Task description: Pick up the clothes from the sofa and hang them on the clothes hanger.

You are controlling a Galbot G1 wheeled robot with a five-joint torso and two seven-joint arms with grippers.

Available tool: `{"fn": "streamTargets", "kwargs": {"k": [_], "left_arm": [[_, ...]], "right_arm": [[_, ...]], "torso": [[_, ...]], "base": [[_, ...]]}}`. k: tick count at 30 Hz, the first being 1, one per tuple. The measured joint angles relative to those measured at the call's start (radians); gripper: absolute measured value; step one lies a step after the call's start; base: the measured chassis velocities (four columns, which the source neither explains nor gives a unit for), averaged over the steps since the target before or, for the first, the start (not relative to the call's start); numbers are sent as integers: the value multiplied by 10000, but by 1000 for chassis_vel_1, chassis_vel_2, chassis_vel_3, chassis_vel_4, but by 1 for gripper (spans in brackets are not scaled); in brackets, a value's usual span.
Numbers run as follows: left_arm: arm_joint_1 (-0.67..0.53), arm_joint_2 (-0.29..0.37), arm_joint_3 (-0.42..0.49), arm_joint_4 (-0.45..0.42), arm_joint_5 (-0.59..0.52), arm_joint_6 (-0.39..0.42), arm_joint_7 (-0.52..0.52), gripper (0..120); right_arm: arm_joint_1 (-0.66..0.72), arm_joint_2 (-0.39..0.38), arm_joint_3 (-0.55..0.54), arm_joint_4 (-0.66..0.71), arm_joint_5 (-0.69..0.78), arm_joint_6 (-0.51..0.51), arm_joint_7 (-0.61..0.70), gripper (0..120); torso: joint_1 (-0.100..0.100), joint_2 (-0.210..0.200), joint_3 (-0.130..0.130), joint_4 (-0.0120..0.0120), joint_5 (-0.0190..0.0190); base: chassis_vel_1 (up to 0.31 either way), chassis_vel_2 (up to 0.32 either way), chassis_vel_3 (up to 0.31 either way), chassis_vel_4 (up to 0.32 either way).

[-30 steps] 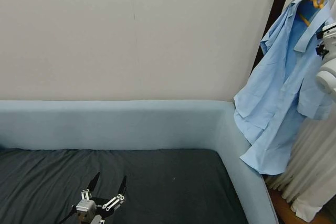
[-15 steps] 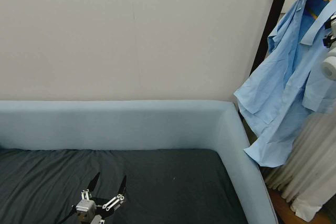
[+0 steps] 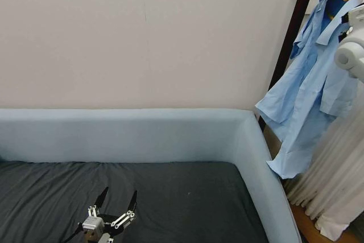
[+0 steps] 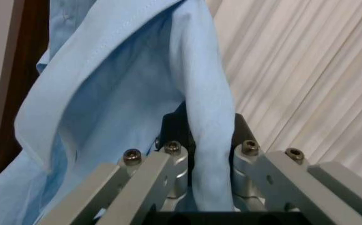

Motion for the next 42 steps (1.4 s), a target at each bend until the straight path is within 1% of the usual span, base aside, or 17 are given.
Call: {"fn": "streamTargets", "kwargs": {"k": [2, 3, 7, 13, 18, 23, 35, 39, 42], "left_arm": [[0, 0, 0, 0, 0, 0, 0, 100], [0, 0, 0, 0, 0, 0, 0, 100], [0, 0, 0, 0, 0, 0, 0, 100], [0, 0, 0, 0, 0, 0, 0, 100], [0, 0, 0, 0, 0, 0, 0, 100], [0, 0, 0, 0, 0, 0, 0, 100], [0, 0, 0, 0, 0, 0, 0, 100], [0, 0, 0, 0, 0, 0, 0, 100], [0, 0, 0, 0, 0, 0, 0, 100]], "right_arm": [[224, 87, -376, -211, 346, 0, 232, 7], [224, 87, -376, -211, 346, 0, 232, 7], [368, 255, -600, -469, 1123, 1, 629, 7], [354, 465, -601, -637, 1134, 2, 726, 7], [600, 818, -795, -1206, 916, 1, 667, 7], [913, 1068, -1100, -1738, 732, 1, 493, 7], [1421, 1495, -1803, -2422, 840, 0, 334, 6], [1507, 1509, -2032, -2398, 968, 0, 397, 5], [1388, 1368, -2083, -2062, 1242, 3, 619, 4]], "torso": [[0, 0, 0, 0, 1], [0, 0, 0, 0, 1], [0, -1, 0, 1, -1], [0, 0, 0, -2, 1], [0, 0, 1, 1, 1], [0, 0, 0, -1, 1], [0, -1, 1, 1, 0], [0, -1, 1, 0, 0], [0, 0, 1, 0, 0]], "base": [[0, 0, 0, 0], [0, 0, 0, 0], [0, 0, 0, 0], [0, 0, 0, 0], [0, 0, 0, 0], [0, 0, 0, 0], [0, 0, 0, 0], [0, 0, 0, 0], [0, 0, 0, 0]]}}
